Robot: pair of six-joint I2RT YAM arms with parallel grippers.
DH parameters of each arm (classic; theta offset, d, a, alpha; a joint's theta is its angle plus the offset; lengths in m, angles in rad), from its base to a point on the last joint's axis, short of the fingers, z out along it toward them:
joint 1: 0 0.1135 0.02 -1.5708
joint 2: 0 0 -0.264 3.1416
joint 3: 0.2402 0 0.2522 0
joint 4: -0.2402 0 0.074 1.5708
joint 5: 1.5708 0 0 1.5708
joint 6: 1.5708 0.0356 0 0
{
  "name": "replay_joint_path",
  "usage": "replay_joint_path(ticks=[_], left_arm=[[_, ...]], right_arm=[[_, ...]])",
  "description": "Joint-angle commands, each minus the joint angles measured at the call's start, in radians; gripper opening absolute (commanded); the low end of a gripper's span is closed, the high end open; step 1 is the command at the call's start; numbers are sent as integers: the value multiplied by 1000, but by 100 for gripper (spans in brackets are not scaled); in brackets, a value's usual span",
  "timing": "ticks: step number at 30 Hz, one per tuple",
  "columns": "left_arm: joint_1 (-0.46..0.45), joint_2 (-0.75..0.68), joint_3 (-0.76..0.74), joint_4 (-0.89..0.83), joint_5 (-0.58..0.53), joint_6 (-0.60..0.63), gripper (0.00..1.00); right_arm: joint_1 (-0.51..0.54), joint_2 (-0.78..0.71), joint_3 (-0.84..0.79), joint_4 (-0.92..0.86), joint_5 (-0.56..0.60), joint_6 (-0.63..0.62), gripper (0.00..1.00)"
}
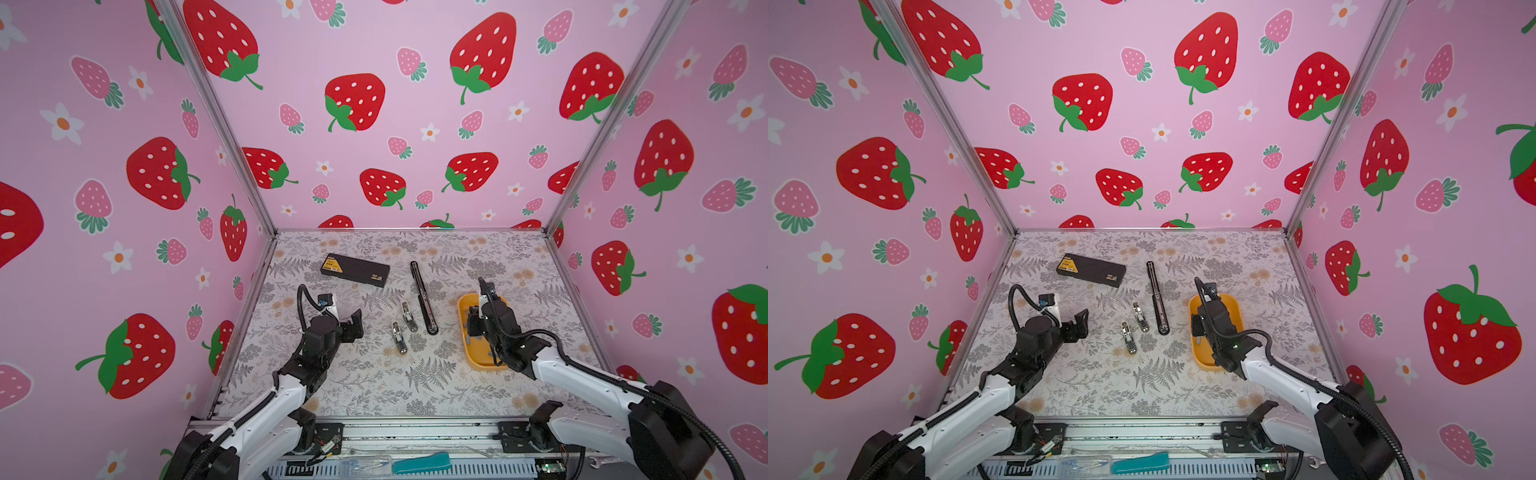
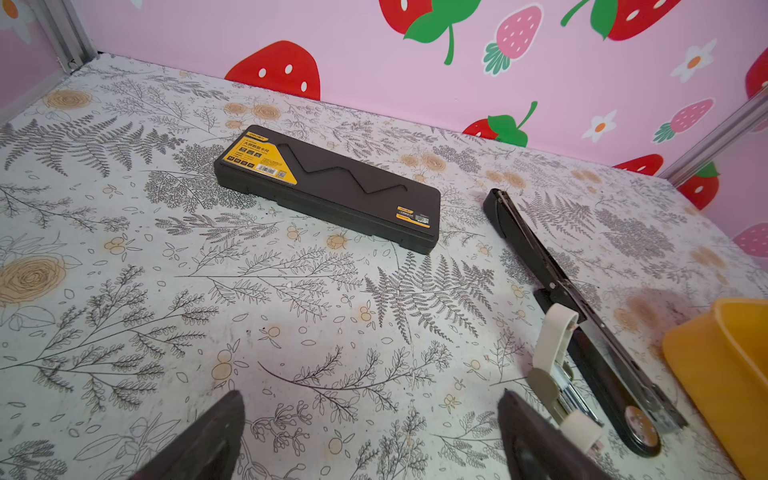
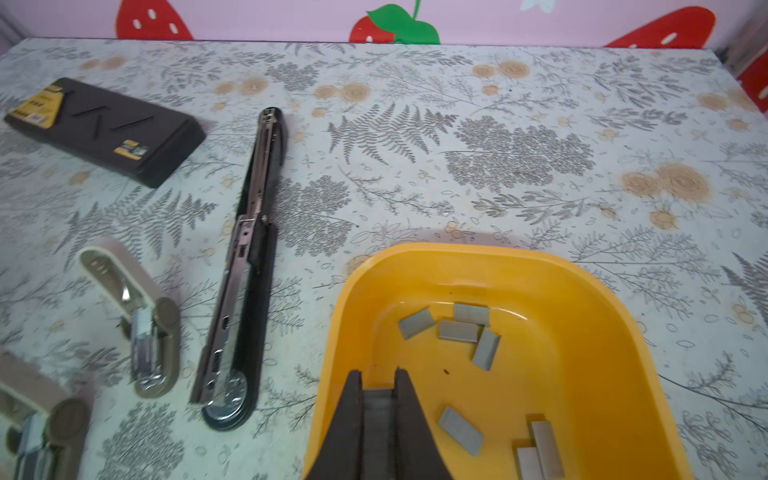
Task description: Load the staples into the stapler
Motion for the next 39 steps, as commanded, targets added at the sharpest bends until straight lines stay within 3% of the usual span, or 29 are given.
replay_joint_path(ticks=[1,3,7,13,20,39], left_arm=[[3,-44,-42,-12,47,-21,99],[4,-71,-53,3,112,-3,99],[3,-97,-89,34,99,-9,99],[4,-105,-93,34,110,-10,99],[3,-89,-87,38,112,-9,99],[3,-66,-79,40,113,-11,99]], right_arm=[[68,-23,-2,50,21,-25,8],[104,-12,13,54,31,-16,8],[161,34,38,86,26,-1,7],[181,116,54,187,-51,23,7],[186,247,121,216,-63,30,3],[201,430,200,236,39,46,3]])
